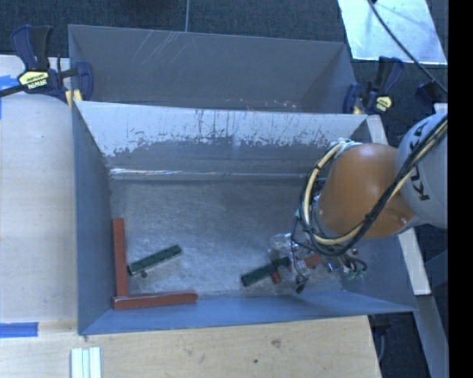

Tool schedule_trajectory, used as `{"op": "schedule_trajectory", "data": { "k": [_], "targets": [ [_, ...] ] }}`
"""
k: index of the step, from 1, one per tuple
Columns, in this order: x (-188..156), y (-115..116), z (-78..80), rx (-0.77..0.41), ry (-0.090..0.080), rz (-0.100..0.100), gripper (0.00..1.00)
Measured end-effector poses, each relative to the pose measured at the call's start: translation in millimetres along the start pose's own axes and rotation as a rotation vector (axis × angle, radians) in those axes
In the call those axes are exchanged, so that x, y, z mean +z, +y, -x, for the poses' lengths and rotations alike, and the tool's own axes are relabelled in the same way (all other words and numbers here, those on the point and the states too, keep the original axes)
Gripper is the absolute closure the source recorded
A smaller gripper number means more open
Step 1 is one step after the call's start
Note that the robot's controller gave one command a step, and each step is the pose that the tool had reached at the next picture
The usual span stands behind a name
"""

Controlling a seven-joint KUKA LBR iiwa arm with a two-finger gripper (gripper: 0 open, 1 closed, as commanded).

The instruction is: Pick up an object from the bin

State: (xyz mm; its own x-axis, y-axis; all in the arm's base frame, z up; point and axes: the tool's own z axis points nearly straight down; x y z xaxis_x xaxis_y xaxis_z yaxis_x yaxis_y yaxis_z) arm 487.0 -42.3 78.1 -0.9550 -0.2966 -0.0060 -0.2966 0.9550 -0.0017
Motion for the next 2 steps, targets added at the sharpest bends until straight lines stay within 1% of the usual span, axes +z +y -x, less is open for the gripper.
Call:
{"op": "schedule_trajectory", "data": {
  "k": [1,2],
  "targets": [
    [3.9,29.9,12.8,-0.258,-0.001,-0.005,1.00],
    [1.6,30.6,7.8,-0.264,0.002,0.001,1.00]
  ]
}}
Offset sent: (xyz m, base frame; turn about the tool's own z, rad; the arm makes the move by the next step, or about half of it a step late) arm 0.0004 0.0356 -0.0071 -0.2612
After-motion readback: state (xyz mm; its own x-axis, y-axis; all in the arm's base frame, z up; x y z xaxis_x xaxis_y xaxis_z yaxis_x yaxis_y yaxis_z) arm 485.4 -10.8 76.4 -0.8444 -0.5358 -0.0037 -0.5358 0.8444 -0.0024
